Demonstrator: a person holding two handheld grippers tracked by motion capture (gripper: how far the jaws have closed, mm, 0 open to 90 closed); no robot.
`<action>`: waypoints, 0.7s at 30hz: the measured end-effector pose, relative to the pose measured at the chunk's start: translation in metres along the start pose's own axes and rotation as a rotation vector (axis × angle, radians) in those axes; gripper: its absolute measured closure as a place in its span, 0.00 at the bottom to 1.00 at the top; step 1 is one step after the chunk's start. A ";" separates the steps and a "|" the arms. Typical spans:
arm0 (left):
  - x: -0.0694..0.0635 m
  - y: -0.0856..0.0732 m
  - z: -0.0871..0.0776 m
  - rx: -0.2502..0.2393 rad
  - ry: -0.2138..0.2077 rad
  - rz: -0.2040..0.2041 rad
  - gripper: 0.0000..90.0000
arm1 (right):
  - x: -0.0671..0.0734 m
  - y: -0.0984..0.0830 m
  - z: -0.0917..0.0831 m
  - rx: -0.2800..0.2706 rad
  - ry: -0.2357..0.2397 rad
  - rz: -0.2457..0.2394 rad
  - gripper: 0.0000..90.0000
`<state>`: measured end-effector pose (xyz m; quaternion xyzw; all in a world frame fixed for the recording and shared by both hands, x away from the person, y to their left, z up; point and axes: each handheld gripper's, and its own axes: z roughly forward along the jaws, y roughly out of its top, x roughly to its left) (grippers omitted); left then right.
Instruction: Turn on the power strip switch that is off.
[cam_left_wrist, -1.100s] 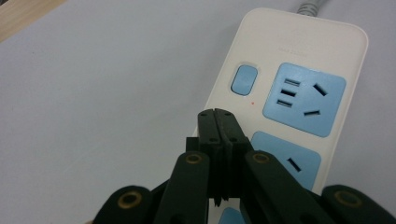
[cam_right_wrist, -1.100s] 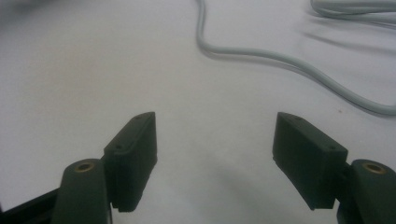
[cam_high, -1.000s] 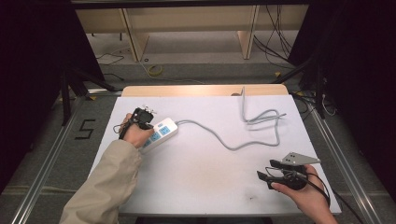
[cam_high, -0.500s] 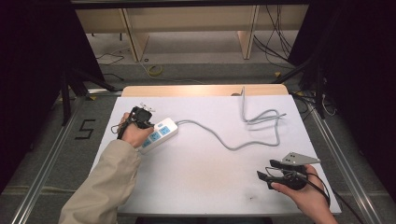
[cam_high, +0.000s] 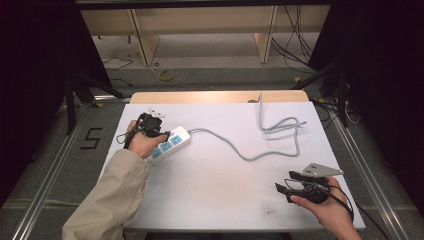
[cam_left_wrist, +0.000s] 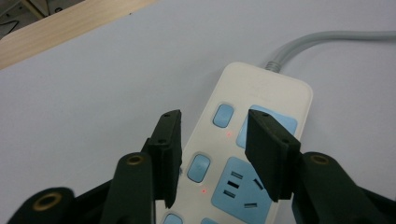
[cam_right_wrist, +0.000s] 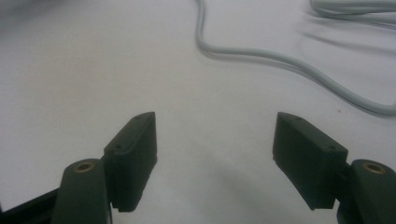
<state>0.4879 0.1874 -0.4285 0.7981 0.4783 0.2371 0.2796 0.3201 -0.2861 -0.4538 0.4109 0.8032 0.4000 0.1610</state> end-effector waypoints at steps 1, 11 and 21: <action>-0.001 0.000 -0.001 -0.009 -0.008 0.002 0.60 | 0.000 0.000 0.000 0.000 0.000 0.000 0.35; -0.009 0.004 -0.009 -0.048 -0.109 -0.001 0.45 | 0.000 0.000 0.000 0.000 0.000 0.000 0.35; -0.020 0.004 -0.019 -0.084 -0.164 0.033 0.37 | 0.000 0.000 0.000 0.000 0.000 -0.001 0.35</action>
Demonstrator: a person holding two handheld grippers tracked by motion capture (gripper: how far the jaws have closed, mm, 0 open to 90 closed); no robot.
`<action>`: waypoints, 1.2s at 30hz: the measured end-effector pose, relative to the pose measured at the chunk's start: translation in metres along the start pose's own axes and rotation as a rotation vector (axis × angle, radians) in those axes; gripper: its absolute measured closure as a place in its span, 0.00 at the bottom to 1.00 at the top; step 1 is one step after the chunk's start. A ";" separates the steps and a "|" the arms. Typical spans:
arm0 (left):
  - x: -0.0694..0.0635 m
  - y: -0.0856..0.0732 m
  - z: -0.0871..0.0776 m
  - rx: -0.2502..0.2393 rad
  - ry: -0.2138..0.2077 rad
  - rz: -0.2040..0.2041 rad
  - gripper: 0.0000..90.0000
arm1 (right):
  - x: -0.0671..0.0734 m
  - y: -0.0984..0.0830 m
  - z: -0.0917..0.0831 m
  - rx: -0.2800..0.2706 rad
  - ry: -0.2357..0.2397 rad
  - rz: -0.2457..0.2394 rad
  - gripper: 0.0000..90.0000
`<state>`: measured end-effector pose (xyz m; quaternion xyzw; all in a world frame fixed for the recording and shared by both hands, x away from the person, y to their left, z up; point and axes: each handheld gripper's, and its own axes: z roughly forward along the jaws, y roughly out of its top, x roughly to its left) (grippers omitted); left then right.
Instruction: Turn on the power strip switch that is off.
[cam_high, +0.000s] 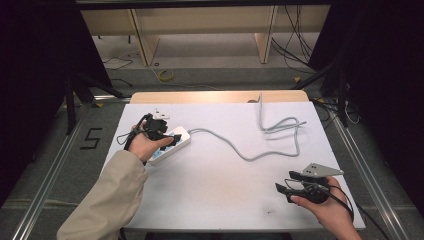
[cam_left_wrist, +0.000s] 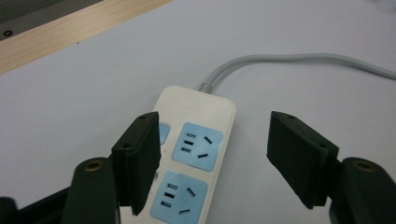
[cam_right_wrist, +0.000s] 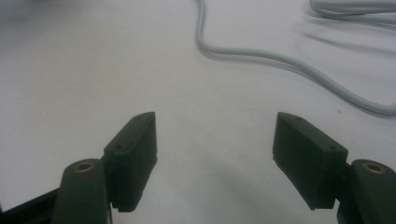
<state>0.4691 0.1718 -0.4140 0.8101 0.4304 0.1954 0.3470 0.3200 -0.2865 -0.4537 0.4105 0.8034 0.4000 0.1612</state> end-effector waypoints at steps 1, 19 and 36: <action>-0.002 0.000 -0.001 -0.005 -0.005 0.009 0.36 | 0.000 0.000 0.000 0.000 0.000 0.000 0.35; -0.023 -0.006 -0.020 -0.111 -0.064 0.091 0.32 | 0.000 0.000 0.001 -0.003 0.002 0.003 0.35; -0.034 -0.026 -0.043 -0.173 -0.101 0.085 0.26 | 0.000 0.000 0.002 0.001 0.004 0.004 0.34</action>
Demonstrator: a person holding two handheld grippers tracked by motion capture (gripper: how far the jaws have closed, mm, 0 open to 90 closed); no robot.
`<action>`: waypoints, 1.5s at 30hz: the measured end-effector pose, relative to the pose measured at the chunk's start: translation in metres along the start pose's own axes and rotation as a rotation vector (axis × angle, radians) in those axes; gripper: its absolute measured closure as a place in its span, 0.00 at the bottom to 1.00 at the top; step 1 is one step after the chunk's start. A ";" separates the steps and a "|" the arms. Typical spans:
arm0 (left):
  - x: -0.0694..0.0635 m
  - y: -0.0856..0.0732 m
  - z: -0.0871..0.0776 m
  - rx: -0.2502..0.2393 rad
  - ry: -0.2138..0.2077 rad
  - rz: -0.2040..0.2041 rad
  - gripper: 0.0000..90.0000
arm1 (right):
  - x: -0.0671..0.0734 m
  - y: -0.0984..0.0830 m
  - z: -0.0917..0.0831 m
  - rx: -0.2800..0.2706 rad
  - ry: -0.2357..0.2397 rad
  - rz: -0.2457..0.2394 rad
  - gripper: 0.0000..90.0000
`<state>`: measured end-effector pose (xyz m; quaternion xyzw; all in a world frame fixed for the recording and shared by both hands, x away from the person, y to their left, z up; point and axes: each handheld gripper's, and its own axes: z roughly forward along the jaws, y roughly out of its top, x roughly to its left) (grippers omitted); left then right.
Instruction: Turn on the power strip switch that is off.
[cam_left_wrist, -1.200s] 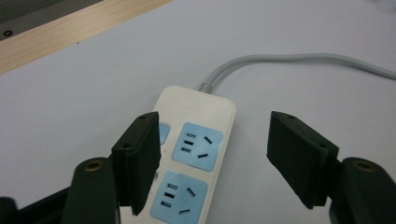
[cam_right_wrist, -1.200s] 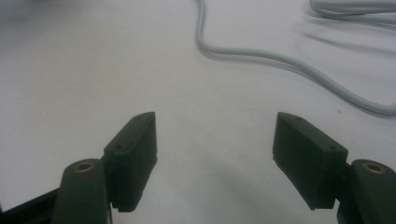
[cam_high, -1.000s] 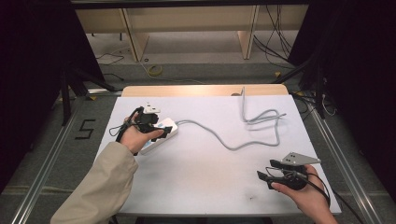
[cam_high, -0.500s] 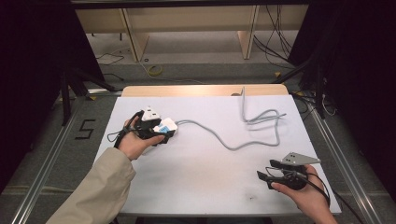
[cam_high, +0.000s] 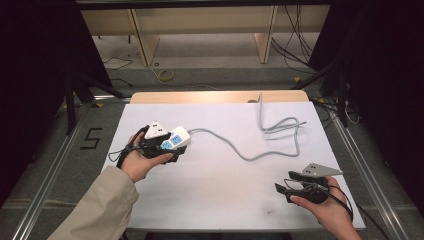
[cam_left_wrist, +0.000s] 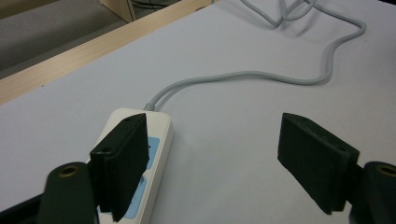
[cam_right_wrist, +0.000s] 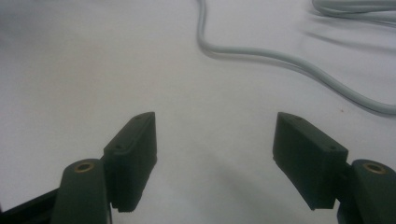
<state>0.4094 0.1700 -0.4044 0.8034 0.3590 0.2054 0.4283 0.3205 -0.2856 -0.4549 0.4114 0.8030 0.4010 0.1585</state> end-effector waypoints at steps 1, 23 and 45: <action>-0.001 -0.002 -0.002 0.001 -0.001 -0.004 0.26 | 0.000 0.000 0.000 0.001 0.001 0.000 0.35; -0.015 -0.038 -0.020 -0.007 -0.016 0.036 0.21 | 0.001 -0.001 0.001 0.003 0.007 0.000 0.34; -0.026 -0.061 -0.027 0.012 -0.006 0.082 0.21 | 0.002 0.000 0.001 0.005 0.006 -0.008 0.34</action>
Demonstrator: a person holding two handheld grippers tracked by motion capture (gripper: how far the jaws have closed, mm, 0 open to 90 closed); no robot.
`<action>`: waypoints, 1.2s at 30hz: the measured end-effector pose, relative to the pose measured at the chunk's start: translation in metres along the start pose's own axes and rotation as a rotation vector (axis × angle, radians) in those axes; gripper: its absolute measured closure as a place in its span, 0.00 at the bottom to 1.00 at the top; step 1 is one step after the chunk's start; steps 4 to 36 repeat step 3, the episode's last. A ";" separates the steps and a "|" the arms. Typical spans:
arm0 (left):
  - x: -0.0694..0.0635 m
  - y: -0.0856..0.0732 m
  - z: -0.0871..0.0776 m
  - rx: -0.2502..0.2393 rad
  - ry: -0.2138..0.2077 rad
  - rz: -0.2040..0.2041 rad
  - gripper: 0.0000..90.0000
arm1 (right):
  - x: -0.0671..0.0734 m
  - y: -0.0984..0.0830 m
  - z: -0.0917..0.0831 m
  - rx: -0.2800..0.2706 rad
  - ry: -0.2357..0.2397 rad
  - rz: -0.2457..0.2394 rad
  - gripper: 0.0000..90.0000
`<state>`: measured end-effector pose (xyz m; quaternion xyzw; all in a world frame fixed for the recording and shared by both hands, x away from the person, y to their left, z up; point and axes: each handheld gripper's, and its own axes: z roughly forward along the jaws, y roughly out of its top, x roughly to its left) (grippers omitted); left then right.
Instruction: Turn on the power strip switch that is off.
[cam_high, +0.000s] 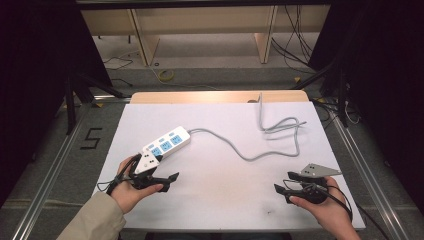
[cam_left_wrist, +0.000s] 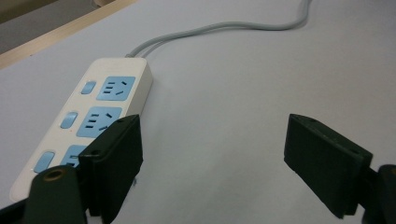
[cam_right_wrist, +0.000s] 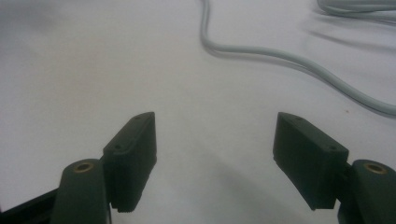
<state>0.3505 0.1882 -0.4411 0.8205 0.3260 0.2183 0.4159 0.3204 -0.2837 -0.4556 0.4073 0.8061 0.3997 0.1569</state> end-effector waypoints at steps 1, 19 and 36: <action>0.000 0.001 0.000 -0.002 0.002 -0.001 0.21 | 0.000 0.000 0.000 0.000 0.000 0.000 0.34; 0.000 0.002 0.001 -0.007 0.001 -0.004 0.21 | 0.000 0.000 0.000 0.002 0.002 0.001 0.34; 0.000 0.002 0.001 -0.007 0.001 -0.004 0.21 | 0.000 0.000 0.000 0.002 0.002 0.001 0.34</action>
